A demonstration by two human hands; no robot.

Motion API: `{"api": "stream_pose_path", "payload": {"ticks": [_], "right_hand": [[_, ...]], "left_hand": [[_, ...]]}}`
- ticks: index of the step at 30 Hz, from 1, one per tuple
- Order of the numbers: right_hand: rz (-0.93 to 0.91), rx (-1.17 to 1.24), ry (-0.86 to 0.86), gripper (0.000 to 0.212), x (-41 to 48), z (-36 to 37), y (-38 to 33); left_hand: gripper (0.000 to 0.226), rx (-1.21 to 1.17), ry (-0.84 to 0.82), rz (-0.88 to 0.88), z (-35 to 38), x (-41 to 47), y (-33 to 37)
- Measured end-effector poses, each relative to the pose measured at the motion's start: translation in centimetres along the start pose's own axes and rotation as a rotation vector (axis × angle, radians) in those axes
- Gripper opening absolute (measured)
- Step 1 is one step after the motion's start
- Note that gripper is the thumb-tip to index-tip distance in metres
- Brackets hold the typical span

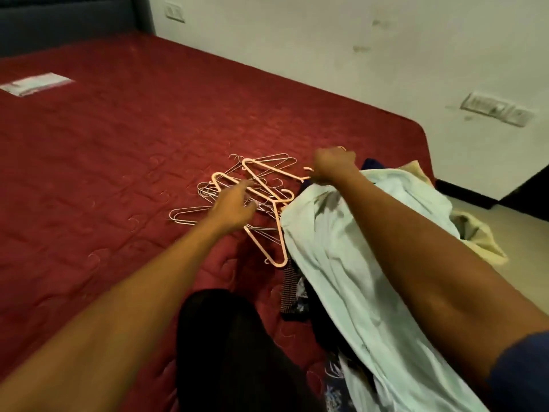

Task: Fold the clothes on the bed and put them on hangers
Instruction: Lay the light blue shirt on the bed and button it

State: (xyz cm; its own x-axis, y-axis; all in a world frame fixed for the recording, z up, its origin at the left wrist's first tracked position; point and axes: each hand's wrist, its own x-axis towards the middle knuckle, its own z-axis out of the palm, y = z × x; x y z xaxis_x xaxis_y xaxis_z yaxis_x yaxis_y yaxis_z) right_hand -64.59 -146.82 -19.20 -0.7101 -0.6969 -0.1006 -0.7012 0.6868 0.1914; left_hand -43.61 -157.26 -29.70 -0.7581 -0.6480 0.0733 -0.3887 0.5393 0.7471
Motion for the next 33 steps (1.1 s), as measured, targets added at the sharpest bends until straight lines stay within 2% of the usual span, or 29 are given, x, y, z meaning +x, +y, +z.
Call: {"api": "stream_pose_path", "payload": {"ticks": [3, 5, 8, 10, 12, 13, 15, 16, 18, 19, 22, 23, 24, 27, 29, 31, 33], "right_hand": [[0.108, -0.121, -0.138, 0.047, 0.0, 2.2, 4.5], [0.054, -0.15, -0.091, 0.046, -0.6, 2.7, 4.9], [-0.132, -0.027, 0.088, 0.029, -1.3, 0.4, 2.6], [-0.329, 0.161, 0.134, 0.016, -2.0, -2.2, -0.3], [-0.522, 0.355, 0.182, 0.011, -3.3, -4.9, -3.4], [-0.588, 0.413, 0.249, 0.012, -3.9, -5.9, -4.7], [-0.64, 0.499, 0.333, 0.017, -4.9, -7.3, -6.5], [-0.655, 0.549, 0.3, 0.021, -5.2, -7.5, -6.8], [-0.648, 0.593, 0.094, 0.033, -5.3, -6.8, -6.8], [-0.607, 0.599, -0.061, 0.042, -5.7, -6.1, -6.7], [-0.547, 0.735, -0.658, 0.065, -7.2, -3.8, -7.4], [-0.594, 0.751, -0.802, 0.067, -7.9, -3.4, -7.9], [-0.645, 0.731, -0.873, 0.062, -8.6, -3.2, -8.5], [-0.723, 0.567, -0.858, 0.044, -10.4, -3.6, -11.4], [-0.777, 0.455, -0.786, 0.029, -11.3, -4.3, -14.1], [-0.807, 0.407, -0.666, 0.015, -11.6, -5.4, -17.3], [-0.836, 0.345, -0.528, 0.015, -11.4, -7.5, -20.2]], "left_hand": [[0.056, -0.01, -0.01, 0.017, 1.0, -0.7, 1.4], [0.054, -0.012, 0.007, 0.029, 1.0, -1.0, 2.0], [0.056, 0.018, 0.046, 0.036, 0.1, -0.9, 3.5], [0.066, 0.03, 0.082, 0.134, -0.7, -0.9, 5.1], [0.069, -0.045, 0.143, 0.235, -1.8, -0.8, 6.2], [0.064, -0.11, 0.207, 0.222, -2.5, -0.7, 6.6], [0.03, -0.181, 0.352, 0.122, -4.2, -0.6, 6.4], [0.009, -0.135, 0.405, 0.07, -5.3, -0.8, 5.9], [0.025, -0.063, 0.494, -0.027, -7.4, -1.3, 4.1], [0.029, -0.061, 0.542, -0.069, -8.6, -1.9, 3.3], [0.02, -0.051, 0.69, -0.171, -12.0, -3.7, 1.3], [0.017, -0.059, 0.743, -0.216, -13.2, -4.5, 0.9], [0.018, -0.078, 0.803, -0.269, -14.5, -5.3, 0.6], [0.026, -0.09, 0.979, -0.461, -18.5, -8.1, -0.6], [0.028, -0.097, 1.06, -0.581, -20.6, -10.3, -2.0], [0.03, -0.159, 1.097, -0.648, -22.2, -12.5, -3.9], [0.03, -0.255, 1.071, -0.69, -23.6, -14.6, -6.0]]}}
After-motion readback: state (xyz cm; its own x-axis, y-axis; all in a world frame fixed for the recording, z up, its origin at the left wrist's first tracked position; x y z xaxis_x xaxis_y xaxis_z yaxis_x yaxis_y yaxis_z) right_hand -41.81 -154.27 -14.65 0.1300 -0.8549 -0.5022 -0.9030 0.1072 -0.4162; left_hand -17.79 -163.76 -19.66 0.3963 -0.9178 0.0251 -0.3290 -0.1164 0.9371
